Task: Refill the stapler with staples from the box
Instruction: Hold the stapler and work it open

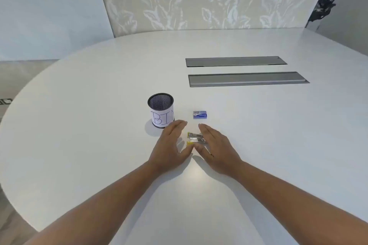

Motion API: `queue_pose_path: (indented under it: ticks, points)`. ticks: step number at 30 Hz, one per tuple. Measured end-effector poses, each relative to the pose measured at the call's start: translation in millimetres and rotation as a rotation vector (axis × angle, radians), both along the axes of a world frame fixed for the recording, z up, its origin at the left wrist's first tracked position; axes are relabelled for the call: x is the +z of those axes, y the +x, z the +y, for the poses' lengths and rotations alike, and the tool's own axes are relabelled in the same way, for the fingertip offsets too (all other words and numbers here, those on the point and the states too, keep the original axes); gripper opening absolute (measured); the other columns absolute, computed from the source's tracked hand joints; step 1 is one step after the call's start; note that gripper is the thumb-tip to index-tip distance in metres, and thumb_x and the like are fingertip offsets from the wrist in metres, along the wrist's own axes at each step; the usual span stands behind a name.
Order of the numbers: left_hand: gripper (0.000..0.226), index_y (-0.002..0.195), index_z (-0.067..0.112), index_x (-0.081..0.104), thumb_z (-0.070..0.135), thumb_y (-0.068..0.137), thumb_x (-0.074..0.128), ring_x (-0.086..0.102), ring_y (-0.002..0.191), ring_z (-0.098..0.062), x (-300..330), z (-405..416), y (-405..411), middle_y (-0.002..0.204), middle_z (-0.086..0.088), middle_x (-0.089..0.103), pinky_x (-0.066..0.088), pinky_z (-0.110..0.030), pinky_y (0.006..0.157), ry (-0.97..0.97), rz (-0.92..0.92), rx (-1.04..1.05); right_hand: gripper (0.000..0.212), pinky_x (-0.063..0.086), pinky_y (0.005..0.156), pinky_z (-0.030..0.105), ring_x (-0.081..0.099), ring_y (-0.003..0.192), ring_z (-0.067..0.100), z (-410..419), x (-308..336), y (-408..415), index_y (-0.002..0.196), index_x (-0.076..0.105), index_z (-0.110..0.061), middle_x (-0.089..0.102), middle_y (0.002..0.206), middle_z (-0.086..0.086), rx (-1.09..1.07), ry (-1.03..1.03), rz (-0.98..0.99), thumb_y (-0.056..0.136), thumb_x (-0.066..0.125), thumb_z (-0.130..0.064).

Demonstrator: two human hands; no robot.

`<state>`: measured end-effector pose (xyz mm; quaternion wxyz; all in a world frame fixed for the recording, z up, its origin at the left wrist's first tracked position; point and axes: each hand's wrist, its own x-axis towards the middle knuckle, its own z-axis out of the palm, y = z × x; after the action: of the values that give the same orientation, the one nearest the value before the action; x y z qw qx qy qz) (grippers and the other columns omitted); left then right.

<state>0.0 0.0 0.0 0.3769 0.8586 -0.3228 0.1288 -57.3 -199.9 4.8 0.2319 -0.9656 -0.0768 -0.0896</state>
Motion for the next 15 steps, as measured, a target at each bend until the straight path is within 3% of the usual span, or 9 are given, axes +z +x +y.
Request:
queue_pose_path:
  ticks: [2,4,9,12,15]
  points:
    - [0.068,0.143,0.017,0.051,0.037,0.084,0.077,0.050,0.130,-0.009,1,1,2,0.143,0.009,0.049,0.043,-0.025,0.109,-0.045,0.140,0.020,0.071,0.014,0.117,0.025,0.021,0.149,0.011,-1,-1,3,0.159,0.025,-0.020,0.029,0.164,-0.004,-0.003,0.029,0.018,0.101,0.036,-0.060]
    - [0.067,0.142,0.020,0.052,0.036,0.082,0.078,0.056,0.119,-0.006,2,1,4,0.141,0.012,0.049,0.049,-0.028,0.103,-0.048,0.234,0.036,0.068,0.015,0.115,0.023,0.026,0.147,0.014,-2,-3,5,0.157,0.030,-0.018,0.034,0.161,-0.002,-0.007,0.006,0.026,0.101,0.044,-0.054]
    - [0.068,0.146,0.017,0.052,0.034,0.085,0.077,0.048,0.136,-0.015,-3,0,13,0.146,0.003,0.055,0.039,-0.033,0.114,0.103,0.283,0.014,0.055,0.030,0.110,0.027,0.042,0.132,0.023,-5,-4,16,0.148,0.047,-0.011,0.054,0.143,0.003,-0.007,0.053,0.026,0.098,0.059,-0.033]
    - [0.062,0.145,0.019,0.054,0.032,0.088,0.075,0.048,0.131,-0.021,-8,-1,15,0.137,0.002,0.061,0.035,-0.026,0.108,0.139,0.277,-0.001,0.048,0.034,0.098,0.025,0.051,0.116,0.025,-4,-5,20,0.142,0.054,-0.012,0.061,0.131,0.003,0.007,0.084,0.020,0.098,0.062,-0.029]
    - [0.058,0.143,0.022,0.055,0.030,0.089,0.074,0.049,0.128,-0.021,-10,-2,16,0.132,0.005,0.063,0.032,-0.023,0.103,0.130,0.274,-0.004,0.046,0.037,0.097,0.028,0.053,0.113,0.025,-3,-5,21,0.140,0.055,-0.011,0.063,0.128,0.004,0.024,0.093,0.007,0.098,0.063,-0.028]
